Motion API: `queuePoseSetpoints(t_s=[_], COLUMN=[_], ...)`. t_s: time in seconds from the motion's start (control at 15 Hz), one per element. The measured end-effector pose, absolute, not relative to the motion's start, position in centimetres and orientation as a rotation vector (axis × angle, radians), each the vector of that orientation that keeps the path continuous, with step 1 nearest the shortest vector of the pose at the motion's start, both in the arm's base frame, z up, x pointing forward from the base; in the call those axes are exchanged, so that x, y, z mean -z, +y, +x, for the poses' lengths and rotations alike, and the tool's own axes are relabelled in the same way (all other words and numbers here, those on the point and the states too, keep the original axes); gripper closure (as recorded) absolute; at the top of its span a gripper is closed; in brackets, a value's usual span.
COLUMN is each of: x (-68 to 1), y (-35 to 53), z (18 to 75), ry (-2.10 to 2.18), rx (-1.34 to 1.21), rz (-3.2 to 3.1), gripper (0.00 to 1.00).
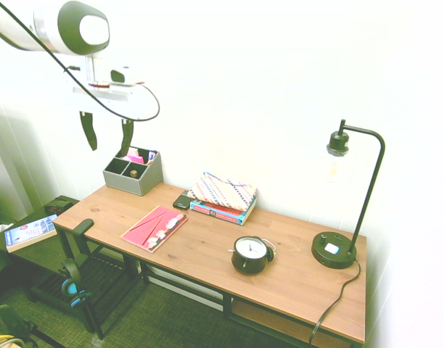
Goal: Hang the headphone
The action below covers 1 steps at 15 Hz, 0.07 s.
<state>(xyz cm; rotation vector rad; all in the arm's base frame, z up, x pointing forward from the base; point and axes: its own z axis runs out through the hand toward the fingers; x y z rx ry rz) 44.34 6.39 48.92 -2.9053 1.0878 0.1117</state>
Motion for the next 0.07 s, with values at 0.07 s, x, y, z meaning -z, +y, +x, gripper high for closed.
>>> queuePoseSetpoints(t_s=[0.07], x=[-49.4], y=[4.7], z=[43.33], ry=[1.087], rx=[-0.131], rz=[-2.895], gripper=[0.0])
